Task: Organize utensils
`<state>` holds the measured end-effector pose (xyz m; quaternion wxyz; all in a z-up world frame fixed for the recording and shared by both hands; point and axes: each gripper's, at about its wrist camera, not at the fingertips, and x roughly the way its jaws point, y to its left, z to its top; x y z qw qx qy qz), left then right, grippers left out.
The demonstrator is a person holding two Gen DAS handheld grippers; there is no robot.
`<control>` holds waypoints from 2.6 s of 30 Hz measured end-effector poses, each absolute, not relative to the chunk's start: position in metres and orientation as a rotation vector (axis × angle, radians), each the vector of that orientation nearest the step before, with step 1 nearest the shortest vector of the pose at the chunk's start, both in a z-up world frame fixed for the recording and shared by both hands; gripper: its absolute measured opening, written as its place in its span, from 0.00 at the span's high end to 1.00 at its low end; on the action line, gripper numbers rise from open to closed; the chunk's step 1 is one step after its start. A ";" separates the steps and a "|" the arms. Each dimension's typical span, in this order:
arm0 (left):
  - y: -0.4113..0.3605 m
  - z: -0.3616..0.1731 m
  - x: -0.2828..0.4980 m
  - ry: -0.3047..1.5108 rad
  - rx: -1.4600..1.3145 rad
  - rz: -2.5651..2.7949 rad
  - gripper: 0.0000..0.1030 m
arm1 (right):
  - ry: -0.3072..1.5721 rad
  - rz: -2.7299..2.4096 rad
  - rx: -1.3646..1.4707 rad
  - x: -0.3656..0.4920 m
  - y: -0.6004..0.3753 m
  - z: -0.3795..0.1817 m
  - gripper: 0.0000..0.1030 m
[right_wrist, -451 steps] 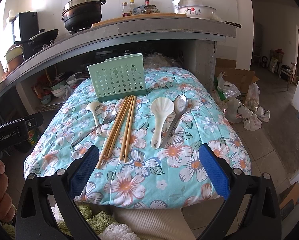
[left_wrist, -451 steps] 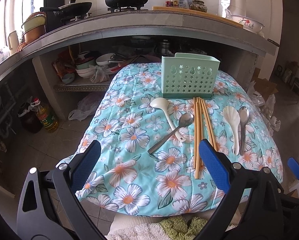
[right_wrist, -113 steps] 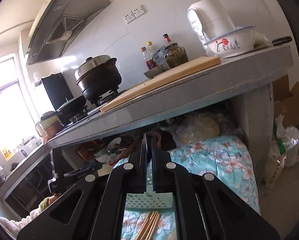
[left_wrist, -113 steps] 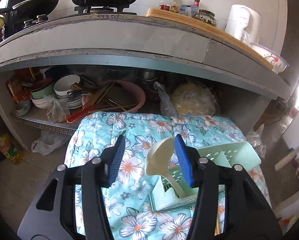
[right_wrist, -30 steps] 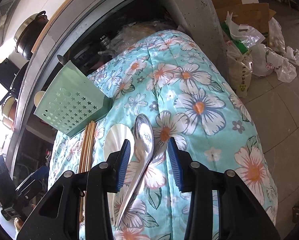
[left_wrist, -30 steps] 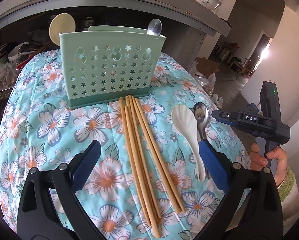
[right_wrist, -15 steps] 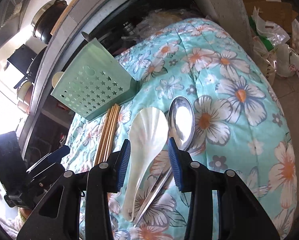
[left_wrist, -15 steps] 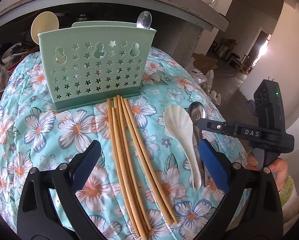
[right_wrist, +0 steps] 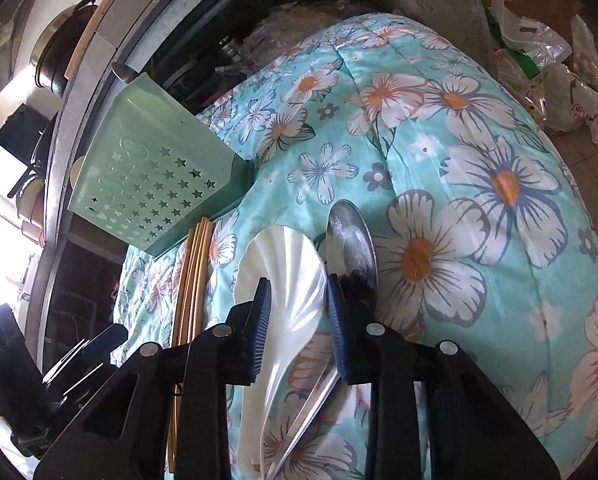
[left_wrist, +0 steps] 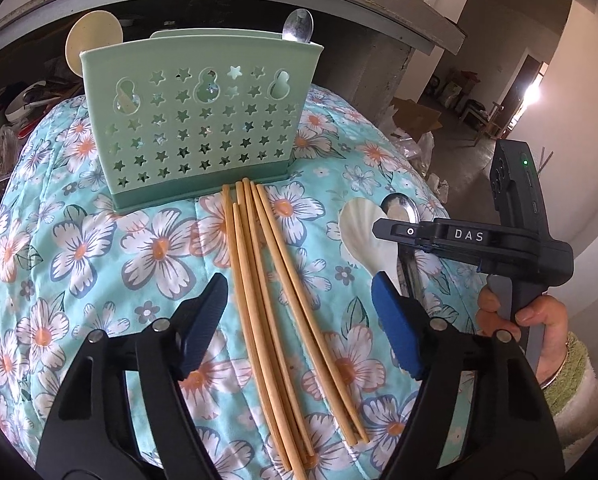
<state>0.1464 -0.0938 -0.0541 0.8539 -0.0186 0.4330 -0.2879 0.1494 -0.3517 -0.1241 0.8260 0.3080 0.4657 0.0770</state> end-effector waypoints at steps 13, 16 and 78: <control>-0.081 -0.058 0.145 0.933 -0.079 -0.606 0.44 | 0.988 0.167 0.693 0.154 -0.352 -0.129 0.89; -0.079 -0.058 0.144 0.934 -0.087 -0.606 0.44 | 0.989 0.179 0.704 0.155 -0.351 -0.129 0.89; -0.279 -0.095 0.251 1.188 0.329 -1.065 0.54 | 0.817 0.067 0.919 0.082 -0.476 -0.119 0.96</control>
